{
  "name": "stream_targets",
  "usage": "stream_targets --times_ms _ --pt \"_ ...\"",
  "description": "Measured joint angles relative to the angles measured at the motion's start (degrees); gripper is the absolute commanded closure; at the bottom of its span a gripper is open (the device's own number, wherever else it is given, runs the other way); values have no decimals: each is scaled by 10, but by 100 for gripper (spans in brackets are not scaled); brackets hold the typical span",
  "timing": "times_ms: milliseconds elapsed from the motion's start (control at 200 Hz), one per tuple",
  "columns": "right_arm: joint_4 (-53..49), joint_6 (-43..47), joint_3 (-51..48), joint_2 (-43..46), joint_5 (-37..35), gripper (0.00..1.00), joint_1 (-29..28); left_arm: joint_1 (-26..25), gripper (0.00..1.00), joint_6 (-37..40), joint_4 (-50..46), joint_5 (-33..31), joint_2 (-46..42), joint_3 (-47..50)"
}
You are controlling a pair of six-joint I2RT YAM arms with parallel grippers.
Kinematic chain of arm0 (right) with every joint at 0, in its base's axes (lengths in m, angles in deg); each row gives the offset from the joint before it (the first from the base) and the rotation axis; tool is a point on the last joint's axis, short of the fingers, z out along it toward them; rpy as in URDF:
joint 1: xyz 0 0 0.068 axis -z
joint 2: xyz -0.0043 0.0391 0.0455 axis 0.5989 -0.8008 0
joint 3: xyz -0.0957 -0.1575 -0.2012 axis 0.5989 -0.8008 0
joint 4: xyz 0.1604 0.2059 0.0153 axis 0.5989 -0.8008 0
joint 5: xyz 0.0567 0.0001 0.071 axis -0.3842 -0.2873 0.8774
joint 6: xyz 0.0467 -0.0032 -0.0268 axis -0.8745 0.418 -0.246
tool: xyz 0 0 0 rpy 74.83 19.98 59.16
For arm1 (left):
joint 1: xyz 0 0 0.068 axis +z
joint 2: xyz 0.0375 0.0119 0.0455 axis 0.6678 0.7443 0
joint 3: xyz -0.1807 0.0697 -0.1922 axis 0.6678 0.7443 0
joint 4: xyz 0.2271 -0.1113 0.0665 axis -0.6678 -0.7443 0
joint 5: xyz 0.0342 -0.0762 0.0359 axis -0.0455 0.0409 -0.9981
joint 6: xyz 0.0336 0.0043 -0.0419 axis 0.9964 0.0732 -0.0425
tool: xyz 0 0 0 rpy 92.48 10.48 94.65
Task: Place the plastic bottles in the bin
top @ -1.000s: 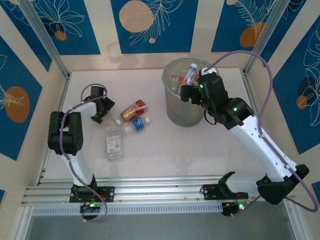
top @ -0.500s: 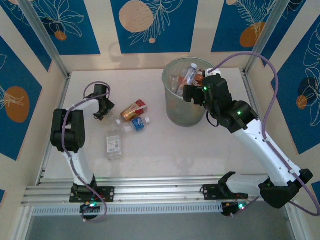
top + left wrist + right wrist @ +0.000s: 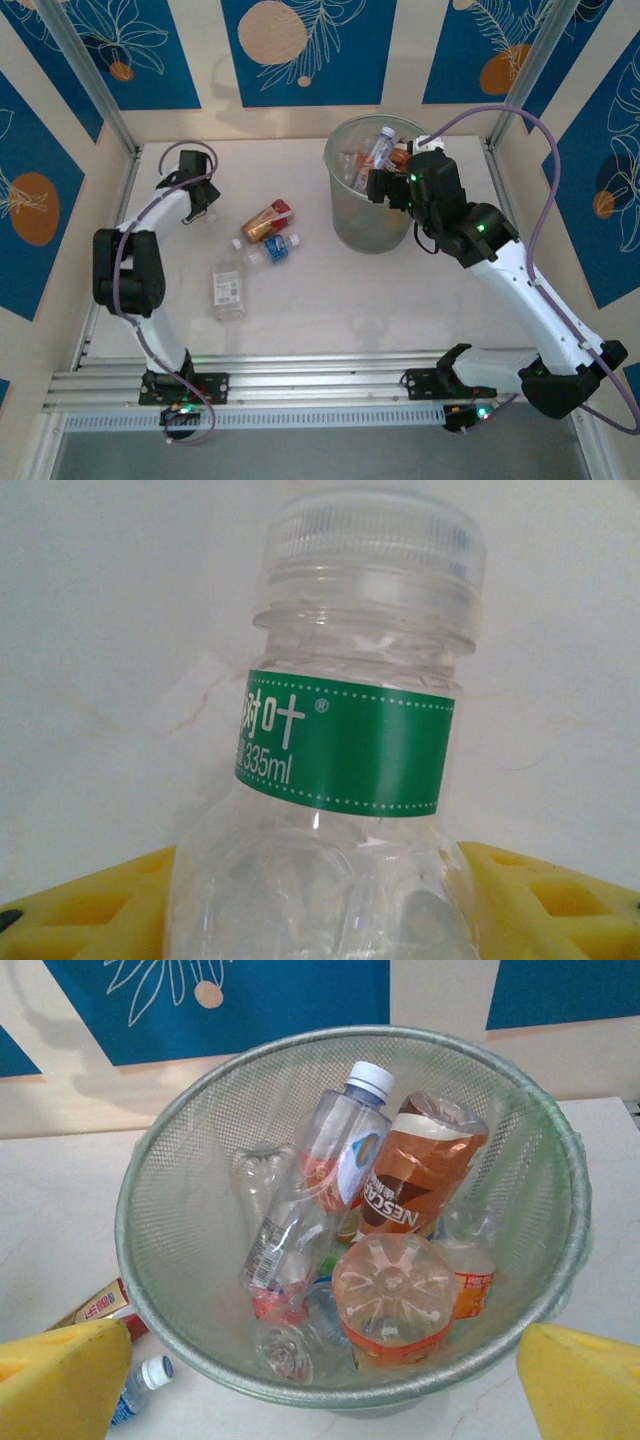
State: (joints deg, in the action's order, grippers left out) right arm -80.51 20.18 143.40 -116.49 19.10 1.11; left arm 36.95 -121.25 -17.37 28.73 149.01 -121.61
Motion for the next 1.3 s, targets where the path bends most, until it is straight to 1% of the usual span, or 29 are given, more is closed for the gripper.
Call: stream_targets --times_ms 180,340,745,870,1035,1165,1300 --pt "5 0 0 -1 5 1 0 -22 49 44 1 -2 -80 -2" --pt "11 0 0 -1 13 1 0 -60 49 70 5 31 -126 -24" --pt "18 0 -11 3 13 1 0 -184 48 89 14 138 -124 -169" --pt "24 -4 -23 12 10 1 0 -218 48 100 23 156 -94 -242" --pt "40 -19 -50 36 3 1 -2 -260 48 129 27 181 -22 -354" --pt "45 -26 -57 57 -10 1 -4 -289 48 172 17 207 65 -468" --pt "49 -32 -63 76 -23 1 -5 -309 47 225 -13 244 172 -615"
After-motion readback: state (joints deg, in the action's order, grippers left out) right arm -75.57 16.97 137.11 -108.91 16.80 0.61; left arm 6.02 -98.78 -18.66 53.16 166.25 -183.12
